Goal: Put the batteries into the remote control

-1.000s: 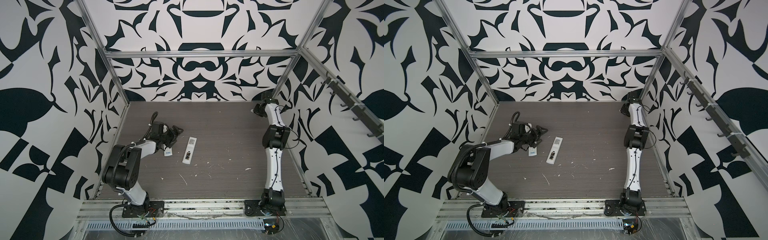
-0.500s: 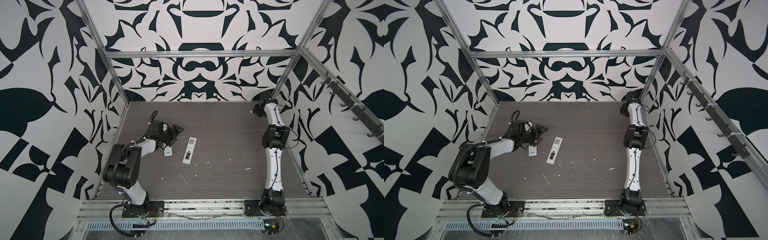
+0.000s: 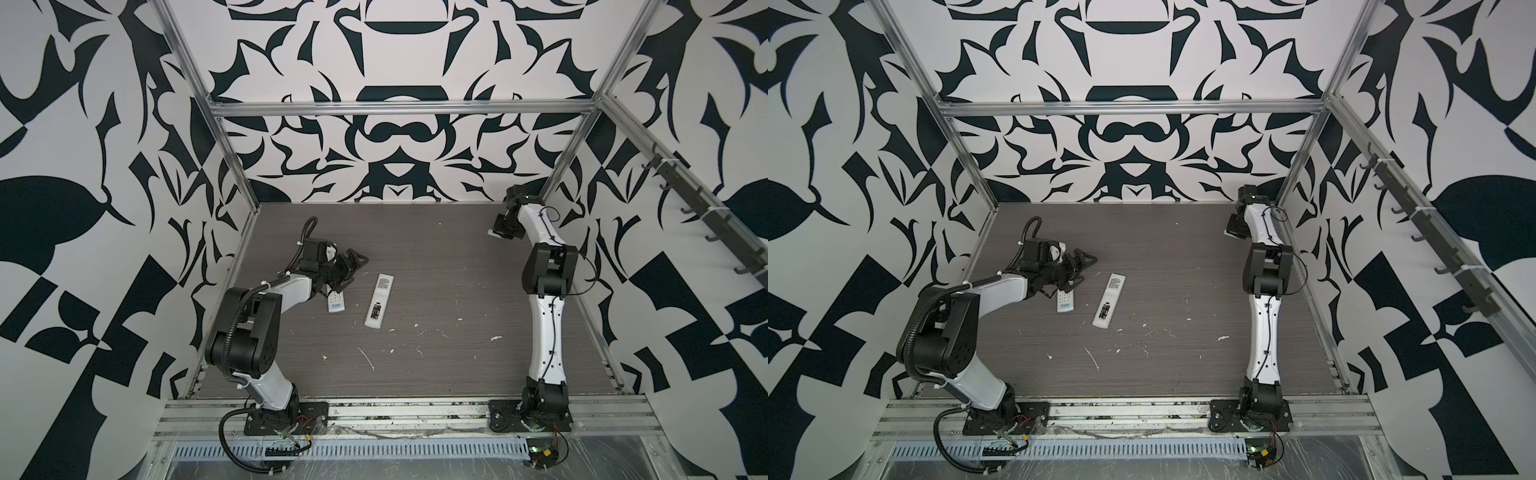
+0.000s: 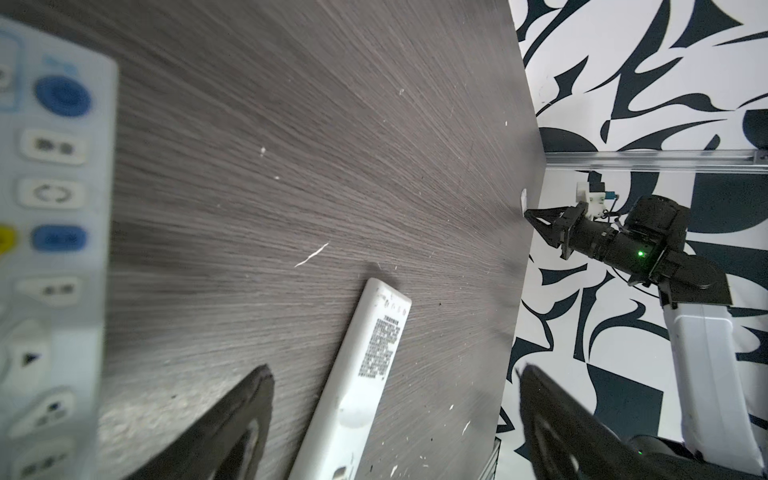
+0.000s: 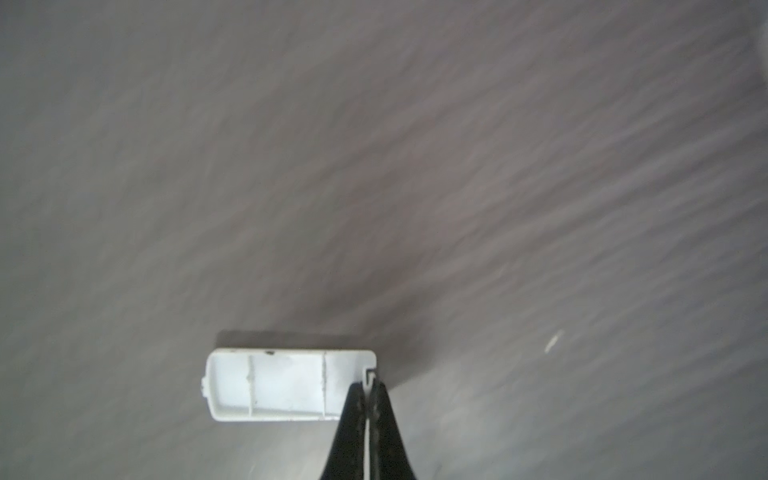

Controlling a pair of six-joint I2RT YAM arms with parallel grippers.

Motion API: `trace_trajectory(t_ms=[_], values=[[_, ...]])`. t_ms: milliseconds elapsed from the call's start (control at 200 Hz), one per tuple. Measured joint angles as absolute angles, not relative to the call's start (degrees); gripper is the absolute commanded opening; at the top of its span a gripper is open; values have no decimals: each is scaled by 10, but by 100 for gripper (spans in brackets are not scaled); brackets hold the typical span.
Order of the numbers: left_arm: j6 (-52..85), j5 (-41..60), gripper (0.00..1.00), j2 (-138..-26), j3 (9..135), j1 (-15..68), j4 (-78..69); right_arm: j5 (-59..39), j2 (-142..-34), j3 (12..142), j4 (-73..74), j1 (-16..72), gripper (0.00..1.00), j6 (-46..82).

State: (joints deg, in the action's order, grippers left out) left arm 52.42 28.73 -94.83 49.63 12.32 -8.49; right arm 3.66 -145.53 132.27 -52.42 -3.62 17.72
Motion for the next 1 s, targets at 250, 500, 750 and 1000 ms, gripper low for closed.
trace_trajectory(t_ms=[250,500,750,1000], values=[[509,312,95,-947,551,123,-73,-1,-1270,1068,-453,75,0,178],[505,345,88,-946,599,123,-73,-32,-1084,939,-326,214,0,209],[512,377,86,-897,598,131,-73,-35,-1022,895,-226,315,0,252],[519,394,73,-856,597,147,-90,-30,-1022,880,-191,362,0,271]])
